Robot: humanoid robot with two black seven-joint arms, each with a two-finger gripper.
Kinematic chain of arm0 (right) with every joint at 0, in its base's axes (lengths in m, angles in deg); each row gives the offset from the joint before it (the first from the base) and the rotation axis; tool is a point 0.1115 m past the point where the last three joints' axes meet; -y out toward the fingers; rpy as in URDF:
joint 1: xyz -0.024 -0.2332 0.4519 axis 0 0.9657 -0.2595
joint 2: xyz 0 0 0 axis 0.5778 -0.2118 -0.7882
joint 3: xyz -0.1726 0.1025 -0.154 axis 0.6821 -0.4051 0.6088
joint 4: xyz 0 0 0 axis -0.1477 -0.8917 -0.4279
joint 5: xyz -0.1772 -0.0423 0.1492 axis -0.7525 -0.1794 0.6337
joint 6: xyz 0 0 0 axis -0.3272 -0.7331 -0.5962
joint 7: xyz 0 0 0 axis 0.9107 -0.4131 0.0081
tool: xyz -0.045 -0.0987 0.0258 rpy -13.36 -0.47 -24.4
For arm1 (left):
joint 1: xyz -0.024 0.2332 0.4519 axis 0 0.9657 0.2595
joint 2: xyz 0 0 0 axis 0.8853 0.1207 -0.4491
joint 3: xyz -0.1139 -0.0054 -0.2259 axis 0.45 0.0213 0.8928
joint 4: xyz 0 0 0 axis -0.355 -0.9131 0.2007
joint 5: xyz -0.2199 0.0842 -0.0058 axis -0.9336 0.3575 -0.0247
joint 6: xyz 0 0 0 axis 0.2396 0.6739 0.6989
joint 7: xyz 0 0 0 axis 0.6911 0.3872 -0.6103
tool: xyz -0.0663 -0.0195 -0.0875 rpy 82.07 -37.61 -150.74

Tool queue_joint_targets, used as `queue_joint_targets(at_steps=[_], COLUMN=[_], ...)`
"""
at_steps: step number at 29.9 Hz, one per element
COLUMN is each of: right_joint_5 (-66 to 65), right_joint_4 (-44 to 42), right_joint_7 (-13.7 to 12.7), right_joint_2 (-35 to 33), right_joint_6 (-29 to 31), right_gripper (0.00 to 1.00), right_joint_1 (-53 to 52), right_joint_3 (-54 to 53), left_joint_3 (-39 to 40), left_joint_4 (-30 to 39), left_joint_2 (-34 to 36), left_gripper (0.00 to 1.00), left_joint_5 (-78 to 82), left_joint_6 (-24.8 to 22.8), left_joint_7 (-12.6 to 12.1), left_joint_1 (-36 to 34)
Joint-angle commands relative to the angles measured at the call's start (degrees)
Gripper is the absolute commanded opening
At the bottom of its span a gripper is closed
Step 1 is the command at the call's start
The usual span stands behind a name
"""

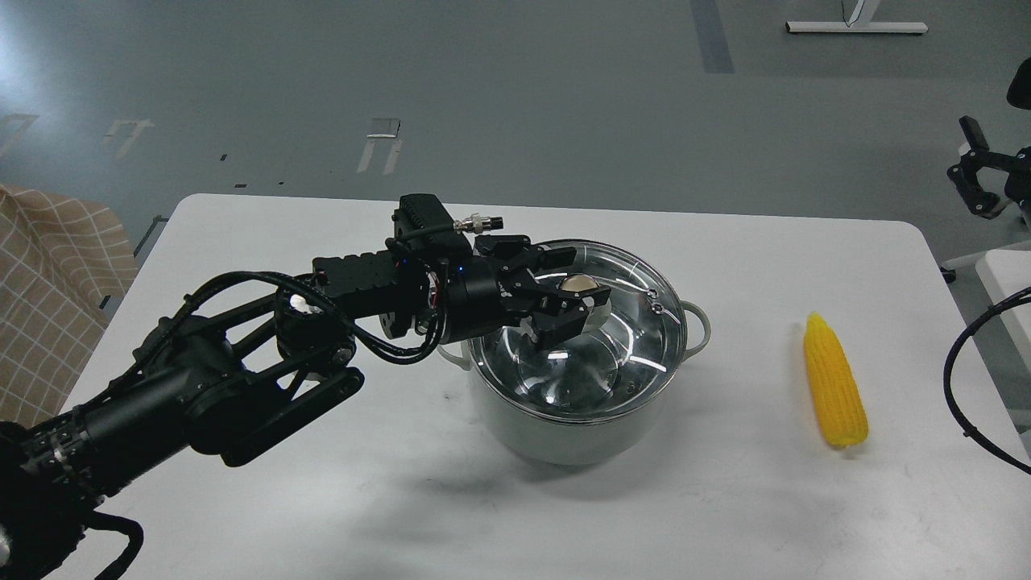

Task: Open pot and put corn in
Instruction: 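Reach the left gripper over the pot and grasp the lid's brass knob, then lift the glass lid off the pot with the left gripper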

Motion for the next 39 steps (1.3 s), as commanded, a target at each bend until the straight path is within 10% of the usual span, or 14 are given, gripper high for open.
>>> queue_joint_targets(at_steps=[1, 31, 39], right_joint_5=[-0.06, -0.06, -0.06], right_joint_4=[-0.07, -0.07, -0.07], right_joint_7=[0.00, 0.00, 0.00], right_joint_2=[0.10, 0.28, 0.28], right_joint_6=[0.00, 0.00, 0.00], right_gripper=[1.00, 1.00, 1.00], right_joint_1=[0.00, 0.53, 0.53], right_joint_3=[0.01, 0.10, 0.10], left_joint_3=[-0.01, 0.52, 3.49], left_joint_4=[-0.02, 3.23, 7.36], left_joint_2=[-0.39, 0.22, 12.15], left_gripper=[0.66, 0.42, 0.42], left_joint_5=[-0.01, -0.01, -0.72], left_joint_6=[0.02, 0.99, 0.90], left_joint_7=[0.01, -0.43, 0.10], left_joint_1=[0.00, 1.14, -0.62])
